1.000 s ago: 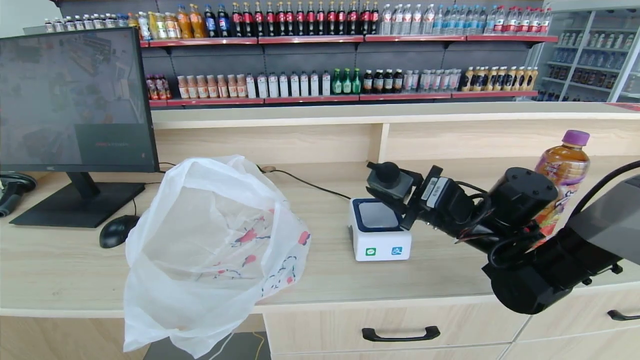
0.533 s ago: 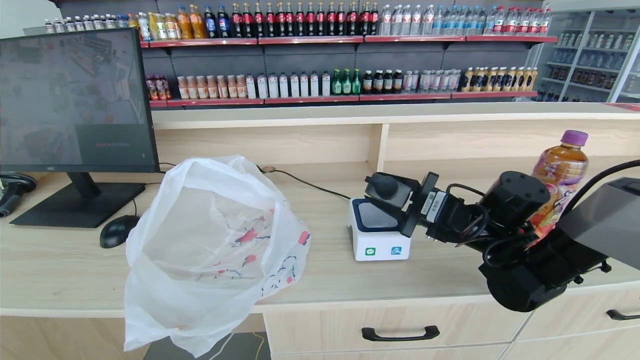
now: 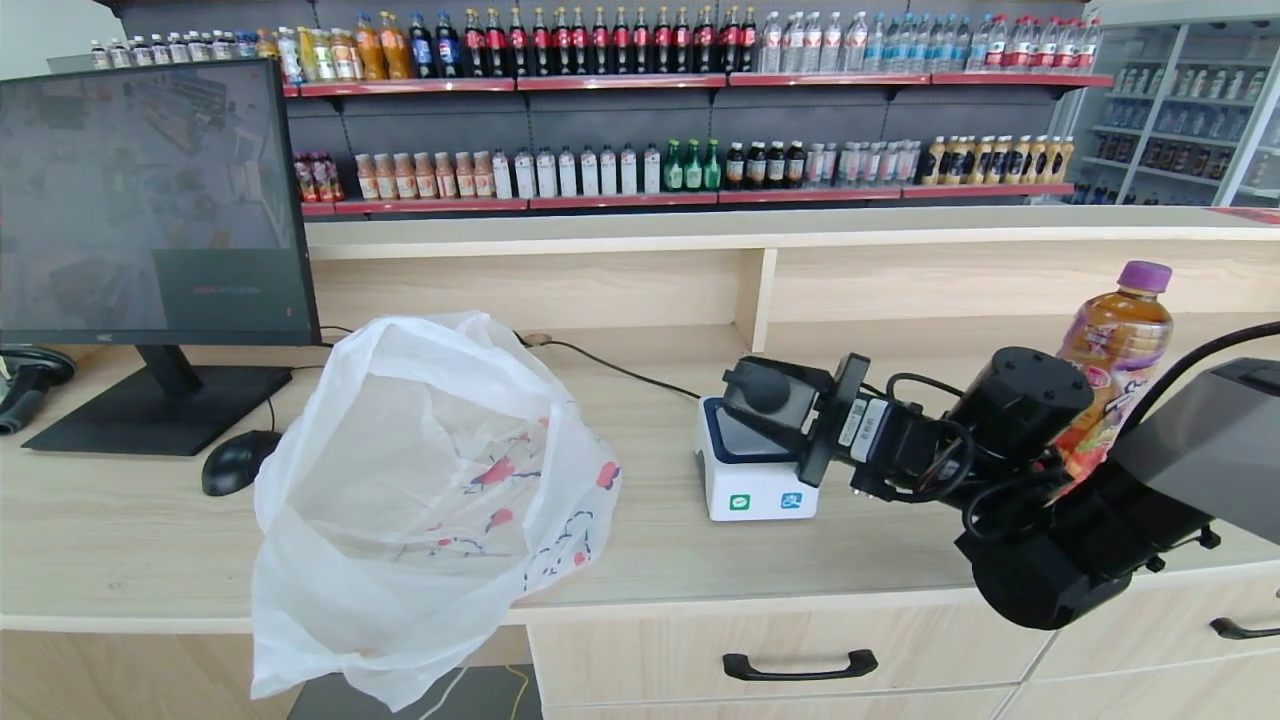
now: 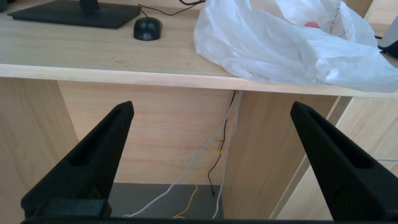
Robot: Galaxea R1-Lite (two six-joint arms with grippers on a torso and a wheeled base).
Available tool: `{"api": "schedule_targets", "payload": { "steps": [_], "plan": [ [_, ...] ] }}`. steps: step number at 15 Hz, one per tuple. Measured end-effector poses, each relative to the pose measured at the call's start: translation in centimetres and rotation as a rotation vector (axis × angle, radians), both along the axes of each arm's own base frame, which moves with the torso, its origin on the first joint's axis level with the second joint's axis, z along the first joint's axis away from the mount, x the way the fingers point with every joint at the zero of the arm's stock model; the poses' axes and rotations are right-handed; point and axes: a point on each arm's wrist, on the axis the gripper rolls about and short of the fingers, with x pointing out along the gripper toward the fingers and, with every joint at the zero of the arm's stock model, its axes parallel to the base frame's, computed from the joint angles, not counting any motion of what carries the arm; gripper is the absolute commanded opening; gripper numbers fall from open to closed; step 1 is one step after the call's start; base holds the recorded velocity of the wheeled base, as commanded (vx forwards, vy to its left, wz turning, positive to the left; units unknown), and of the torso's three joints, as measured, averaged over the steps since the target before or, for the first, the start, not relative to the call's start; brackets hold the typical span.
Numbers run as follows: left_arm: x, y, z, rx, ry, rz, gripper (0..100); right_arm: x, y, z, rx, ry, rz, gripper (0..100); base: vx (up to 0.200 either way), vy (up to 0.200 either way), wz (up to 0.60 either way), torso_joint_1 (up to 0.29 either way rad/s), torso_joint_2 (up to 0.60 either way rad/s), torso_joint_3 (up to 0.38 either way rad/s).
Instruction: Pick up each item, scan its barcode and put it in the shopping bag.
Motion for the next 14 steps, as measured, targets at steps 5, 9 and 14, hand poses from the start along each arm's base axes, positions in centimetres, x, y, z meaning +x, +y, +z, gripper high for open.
{"api": "schedule_targets", "payload": {
  "steps": [5, 9, 14],
  "plan": [
    [0.0, 0.0, 0.0, 0.000, 0.000, 0.000, 100, -1.2, -0.4, -1.3, -0.049, 0.008, -0.008, 0, 0.000, 0.000, 0.00, 0.000, 0.00, 0.000],
    [0.0, 0.0, 0.0, 0.000, -0.001, 0.000, 100, -1.3, -0.4, -1.3, -0.050, 0.011, -0.008, 0, 0.000, 0.000, 0.00, 0.000, 0.00, 0.000],
    [0.0, 0.0, 0.0, 0.000, -0.003, 0.000, 100, -2.0, -0.3, -0.8, -0.048, 0.013, 0.000, 0, 0.000, 0.000, 0.00, 0.000, 0.00, 0.000]
  ]
}}
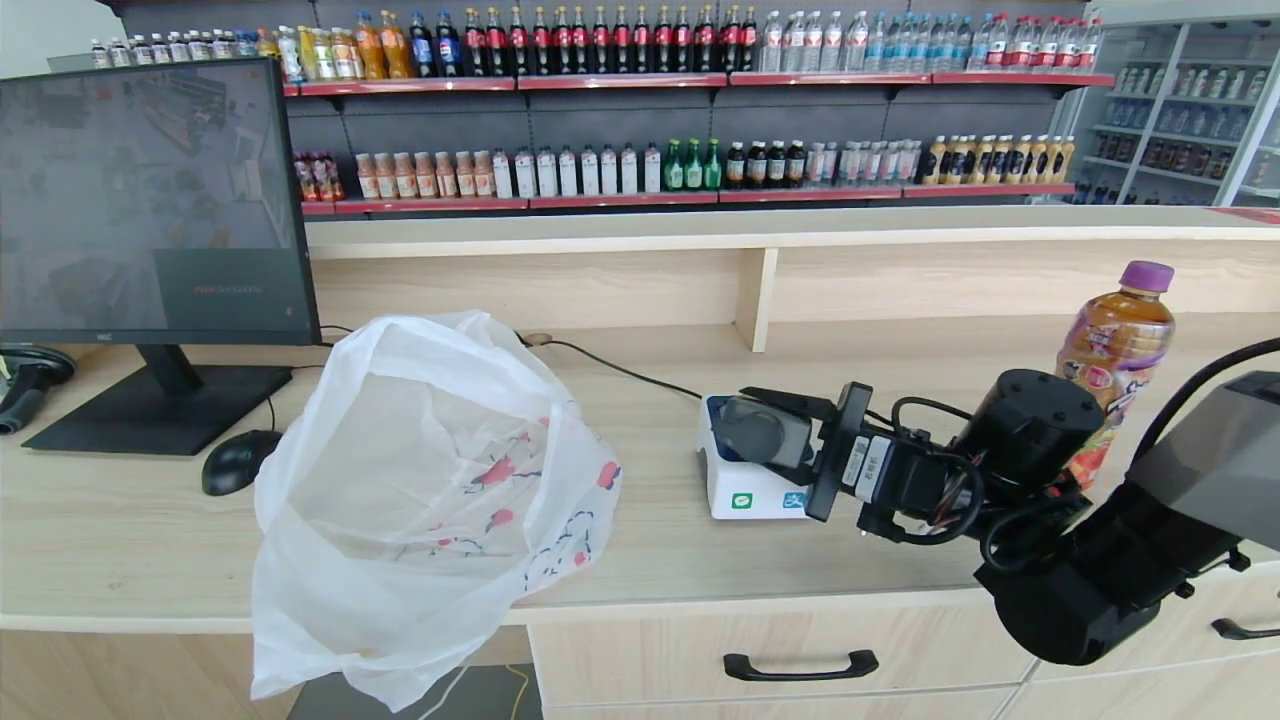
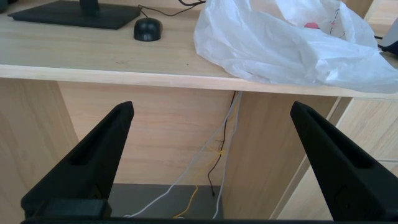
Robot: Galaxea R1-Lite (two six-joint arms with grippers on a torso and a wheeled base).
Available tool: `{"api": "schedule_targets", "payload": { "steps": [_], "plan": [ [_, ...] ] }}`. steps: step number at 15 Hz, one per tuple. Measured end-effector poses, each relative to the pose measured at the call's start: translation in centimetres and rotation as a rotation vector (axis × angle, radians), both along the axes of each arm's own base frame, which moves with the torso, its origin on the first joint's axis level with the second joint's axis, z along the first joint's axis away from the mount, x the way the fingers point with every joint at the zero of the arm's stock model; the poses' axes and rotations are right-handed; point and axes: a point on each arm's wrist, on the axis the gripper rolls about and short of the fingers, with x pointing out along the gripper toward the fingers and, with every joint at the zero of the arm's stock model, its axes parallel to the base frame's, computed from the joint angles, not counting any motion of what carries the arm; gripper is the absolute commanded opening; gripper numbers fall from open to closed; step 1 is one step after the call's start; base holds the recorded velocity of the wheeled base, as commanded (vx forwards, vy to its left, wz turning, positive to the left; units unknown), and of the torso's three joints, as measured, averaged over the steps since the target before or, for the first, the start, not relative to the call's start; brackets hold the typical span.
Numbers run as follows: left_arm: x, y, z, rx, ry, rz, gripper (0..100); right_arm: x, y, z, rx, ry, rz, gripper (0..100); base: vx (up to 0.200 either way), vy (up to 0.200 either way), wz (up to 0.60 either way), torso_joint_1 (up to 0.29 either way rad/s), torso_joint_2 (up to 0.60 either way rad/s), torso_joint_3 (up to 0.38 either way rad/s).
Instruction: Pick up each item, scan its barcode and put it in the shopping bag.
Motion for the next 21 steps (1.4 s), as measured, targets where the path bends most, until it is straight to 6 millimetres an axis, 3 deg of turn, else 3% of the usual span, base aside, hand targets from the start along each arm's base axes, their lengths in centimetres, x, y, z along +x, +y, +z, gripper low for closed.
{"api": "schedule_targets", "payload": {
  "steps": [7, 14, 16, 21],
  "plan": [
    [0.0, 0.0, 0.0, 0.000, 0.001, 0.000, 100, -2.4, -0.1, 2.5, 0.124, 0.106, -0.101, 0, 0.000, 0.000, 0.00, 0.000, 0.00, 0.000],
    [0.0, 0.0, 0.0, 0.000, 0.003, 0.000, 100, -5.3, 0.1, 7.0, 0.610, 0.375, -0.336, 0, 0.000, 0.000, 0.00, 0.000, 0.00, 0.000],
    [0.0, 0.0, 0.0, 0.000, 0.003, 0.000, 100, -5.6, -0.2, 7.4, 0.740, 0.465, -0.362, 0, 0.000, 0.000, 0.00, 0.000, 0.00, 0.000],
    [0.0, 0.0, 0.0, 0.000, 0.003, 0.000, 100, -5.5, -1.0, 6.2, 0.842, 0.597, -0.397, 0, 0.000, 0.000, 0.00, 0.000, 0.00, 0.000]
  ]
}}
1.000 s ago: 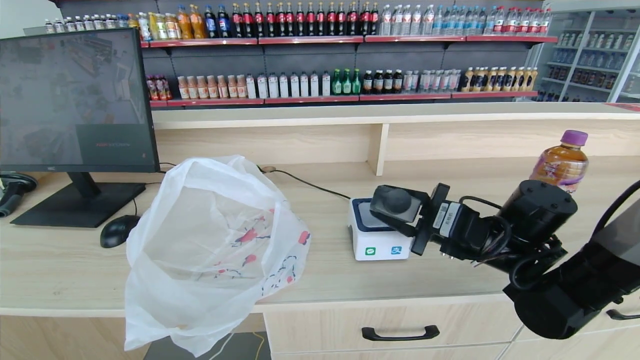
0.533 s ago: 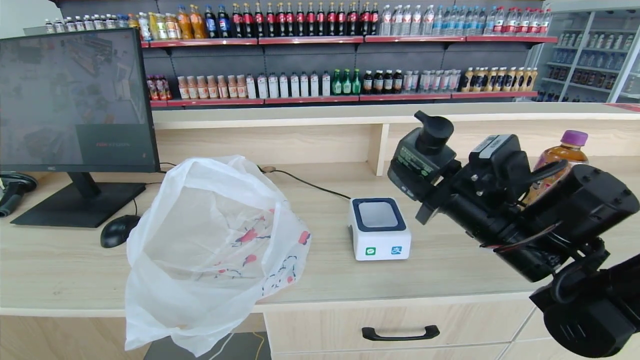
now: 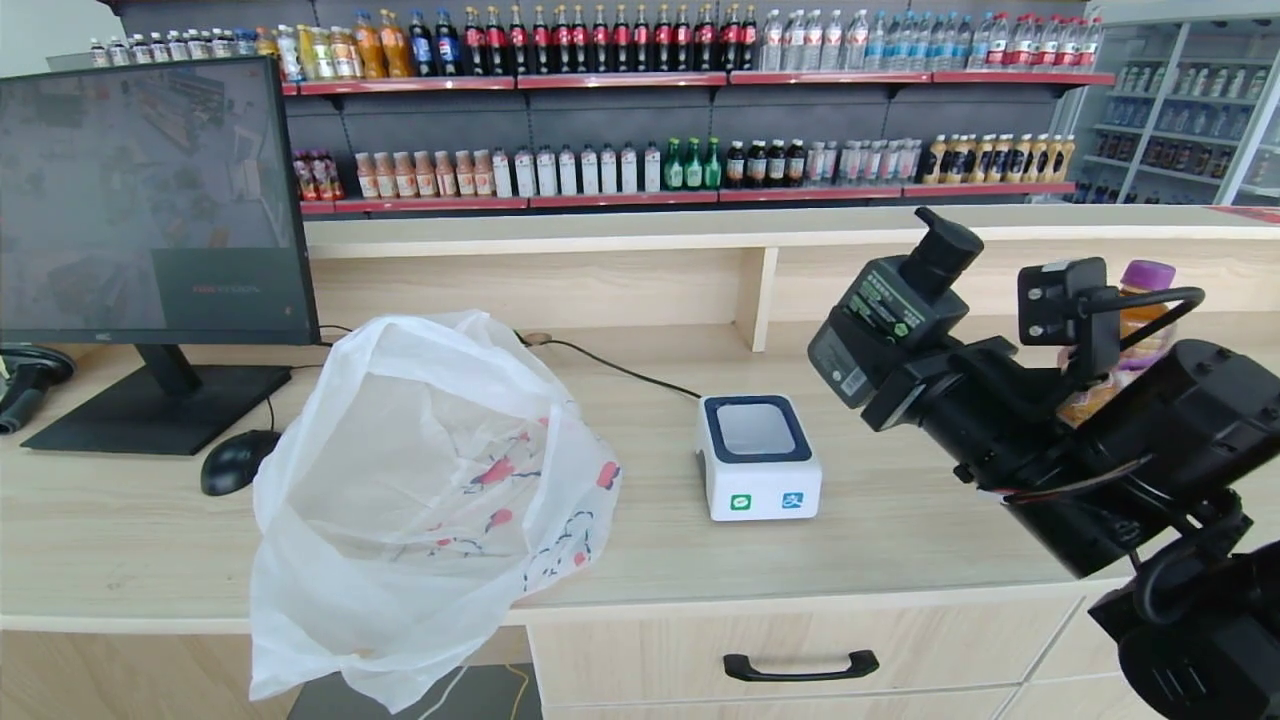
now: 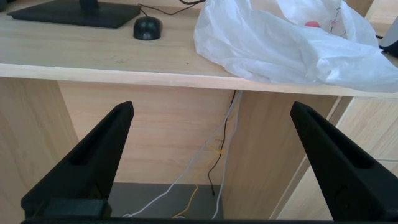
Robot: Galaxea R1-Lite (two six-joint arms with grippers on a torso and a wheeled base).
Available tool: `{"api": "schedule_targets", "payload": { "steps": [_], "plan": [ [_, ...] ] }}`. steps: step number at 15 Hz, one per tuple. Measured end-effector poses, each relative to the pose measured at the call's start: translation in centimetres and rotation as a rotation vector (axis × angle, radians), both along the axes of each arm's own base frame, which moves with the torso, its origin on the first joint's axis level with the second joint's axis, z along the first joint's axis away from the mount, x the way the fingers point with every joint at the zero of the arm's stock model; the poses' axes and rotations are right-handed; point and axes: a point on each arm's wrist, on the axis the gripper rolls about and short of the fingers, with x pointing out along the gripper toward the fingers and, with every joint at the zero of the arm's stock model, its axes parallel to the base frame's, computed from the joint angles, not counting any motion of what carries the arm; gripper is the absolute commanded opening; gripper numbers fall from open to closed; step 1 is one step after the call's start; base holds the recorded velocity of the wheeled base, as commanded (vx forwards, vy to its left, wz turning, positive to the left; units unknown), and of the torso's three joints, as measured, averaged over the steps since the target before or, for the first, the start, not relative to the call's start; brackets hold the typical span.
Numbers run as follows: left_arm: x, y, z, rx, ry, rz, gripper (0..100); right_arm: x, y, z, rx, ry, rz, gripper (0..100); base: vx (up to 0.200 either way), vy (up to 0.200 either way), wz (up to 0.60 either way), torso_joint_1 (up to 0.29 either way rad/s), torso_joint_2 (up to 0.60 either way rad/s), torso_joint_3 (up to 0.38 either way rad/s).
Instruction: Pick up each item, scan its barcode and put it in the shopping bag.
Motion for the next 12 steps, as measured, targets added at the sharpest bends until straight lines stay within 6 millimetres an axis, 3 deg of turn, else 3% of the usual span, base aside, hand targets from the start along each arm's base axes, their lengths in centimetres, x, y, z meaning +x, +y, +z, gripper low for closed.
{"api": "schedule_targets", "payload": {
  "steps": [3, 7, 12],
  "plan": [
    [0.0, 0.0, 0.0, 0.000, 0.000, -0.001, 100, 0.1, -0.5, -1.0, 0.025, 0.059, -0.071, 0, 0.000, 0.000, 0.00, 0.000, 0.00, 0.000],
    [0.0, 0.0, 0.0, -0.002, 0.001, 0.000, 100, 1.0, -0.6, -1.5, 0.032, 0.075, -0.092, 0, -0.200, 0.000, 0.00, 0.007, 0.01, 0.000],
    [0.0, 0.0, 0.0, -0.001, -0.001, 0.000, 100, 1.3, -1.4, -1.7, 0.032, 0.080, -0.120, 0, 0.000, 0.000, 0.00, 0.000, 0.00, 0.000]
  ]
}}
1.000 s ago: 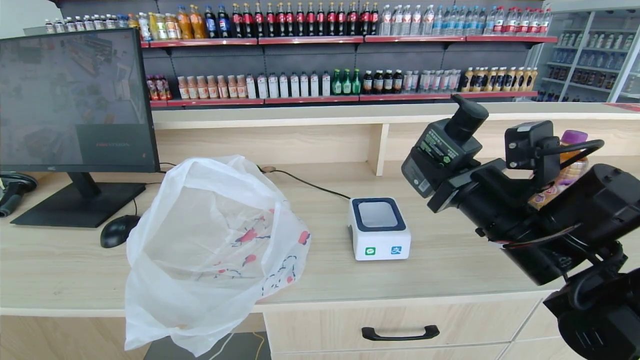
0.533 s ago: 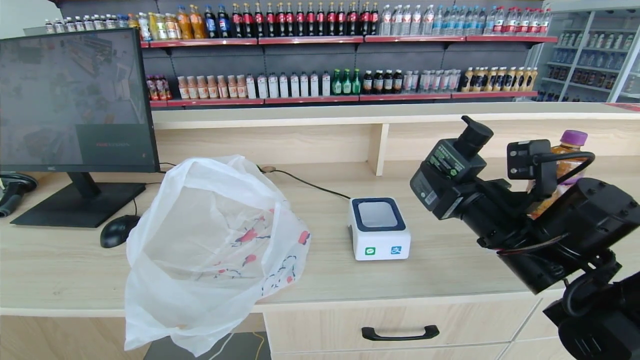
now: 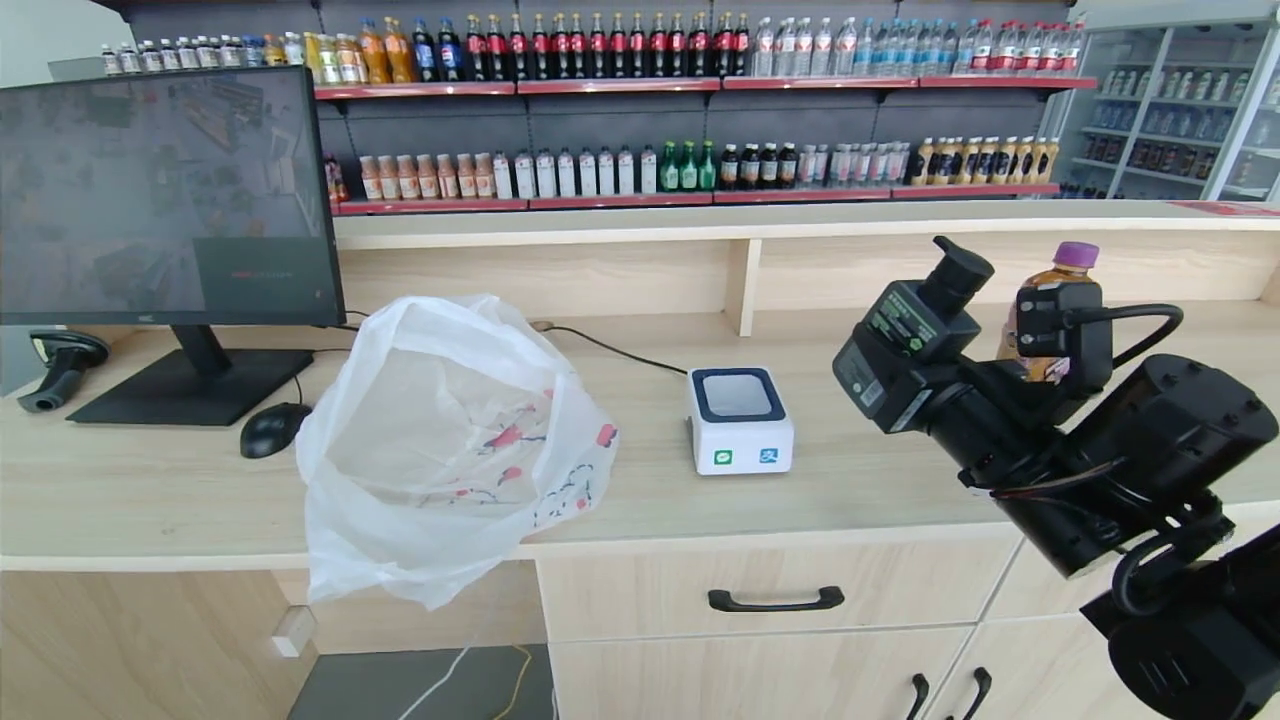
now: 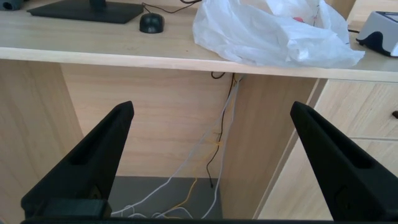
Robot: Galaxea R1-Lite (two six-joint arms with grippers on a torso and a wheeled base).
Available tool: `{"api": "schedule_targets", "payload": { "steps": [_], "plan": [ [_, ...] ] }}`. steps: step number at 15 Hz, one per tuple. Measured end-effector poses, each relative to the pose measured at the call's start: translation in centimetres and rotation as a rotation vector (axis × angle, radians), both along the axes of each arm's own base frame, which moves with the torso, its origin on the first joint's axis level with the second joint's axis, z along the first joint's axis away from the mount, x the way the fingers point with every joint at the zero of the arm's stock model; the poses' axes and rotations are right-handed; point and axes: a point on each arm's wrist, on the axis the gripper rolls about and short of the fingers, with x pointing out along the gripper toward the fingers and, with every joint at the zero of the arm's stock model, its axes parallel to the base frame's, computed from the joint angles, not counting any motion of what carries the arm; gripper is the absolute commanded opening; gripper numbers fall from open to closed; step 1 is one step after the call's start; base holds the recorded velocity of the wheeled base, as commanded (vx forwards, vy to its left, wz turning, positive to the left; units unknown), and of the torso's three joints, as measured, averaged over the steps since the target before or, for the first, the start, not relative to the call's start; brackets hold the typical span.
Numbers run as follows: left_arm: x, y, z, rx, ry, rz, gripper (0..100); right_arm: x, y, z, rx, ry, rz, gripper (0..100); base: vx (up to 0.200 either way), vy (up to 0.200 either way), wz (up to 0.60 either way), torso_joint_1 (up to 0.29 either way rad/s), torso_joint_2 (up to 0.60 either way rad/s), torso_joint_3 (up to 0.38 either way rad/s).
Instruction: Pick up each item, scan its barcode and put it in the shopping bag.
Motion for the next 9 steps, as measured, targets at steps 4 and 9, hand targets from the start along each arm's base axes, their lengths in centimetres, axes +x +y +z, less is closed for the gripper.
{"api": "schedule_targets", "payload": {
  "steps": [4, 9],
  "plan": [
    [0.00, 0.00, -0.01, -0.001, 0.001, 0.000, 100, 0.06, -0.10, 0.00, 0.001, -0.001, -0.004, 0, 0.000, 0.200, 0.00, 0.005, 0.00, 0.001],
    [0.00, 0.00, -0.01, -0.004, 0.001, 0.000, 100, 0.03, -0.12, -0.01, -0.001, 0.002, -0.004, 0, 0.000, 0.200, 0.00, 0.009, 0.00, 0.001]
  ]
}}
